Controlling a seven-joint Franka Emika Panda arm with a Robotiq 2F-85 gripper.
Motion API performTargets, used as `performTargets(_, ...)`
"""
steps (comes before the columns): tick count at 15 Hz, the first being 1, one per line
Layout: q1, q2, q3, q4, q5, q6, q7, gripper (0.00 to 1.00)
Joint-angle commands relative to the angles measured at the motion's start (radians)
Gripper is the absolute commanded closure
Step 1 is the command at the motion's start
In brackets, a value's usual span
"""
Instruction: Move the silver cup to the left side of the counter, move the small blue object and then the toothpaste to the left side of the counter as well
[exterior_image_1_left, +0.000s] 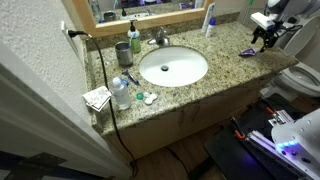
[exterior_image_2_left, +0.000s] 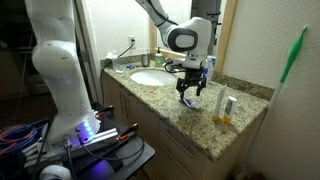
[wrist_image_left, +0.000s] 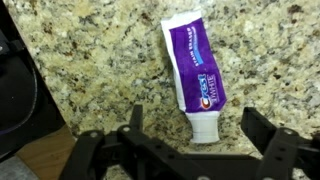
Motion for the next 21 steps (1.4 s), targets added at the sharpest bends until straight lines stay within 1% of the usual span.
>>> performTargets(1, -0.018, 0.055, 0.005, -0.027, 0.036, 0.106, -0.102, 0.0)
performTargets(3, -0.031, 0.085, 0.008, -0.045, 0.085, 0.168, -0.167, 0.0)
performTargets(5, -0.033, 0.126, 0.001, -0.046, 0.118, 0.207, -0.188, 0.0)
performTargets(6, -0.005, 0.093, -0.013, -0.037, 0.088, 0.154, -0.143, 0.0)
performTargets(7, -0.006, 0.114, -0.016, -0.037, 0.097, 0.172, -0.153, 0.0)
performTargets(8, -0.007, 0.119, -0.016, -0.034, 0.1, 0.177, -0.155, 0.25)
performTargets(9, -0.006, 0.124, -0.019, -0.032, 0.1, 0.176, -0.149, 0.26)
performTargets(11, -0.006, 0.123, -0.025, -0.031, 0.094, 0.166, -0.146, 0.39)
performTargets(14, -0.007, 0.125, -0.035, -0.026, 0.088, 0.157, -0.133, 0.61)
performTargets(15, -0.008, 0.125, -0.038, -0.022, 0.09, 0.147, -0.122, 0.67)
performTargets(16, -0.006, 0.121, -0.044, -0.016, 0.086, 0.126, -0.098, 0.75)
performTargets(18, -0.007, 0.074, -0.051, -0.013, 0.082, 0.064, -0.073, 0.88)
performTargets(20, -0.006, -0.003, -0.058, -0.017, 0.069, -0.034, -0.061, 0.89)
performTargets(21, -0.002, -0.062, -0.061, -0.022, 0.049, -0.1, -0.053, 0.89)
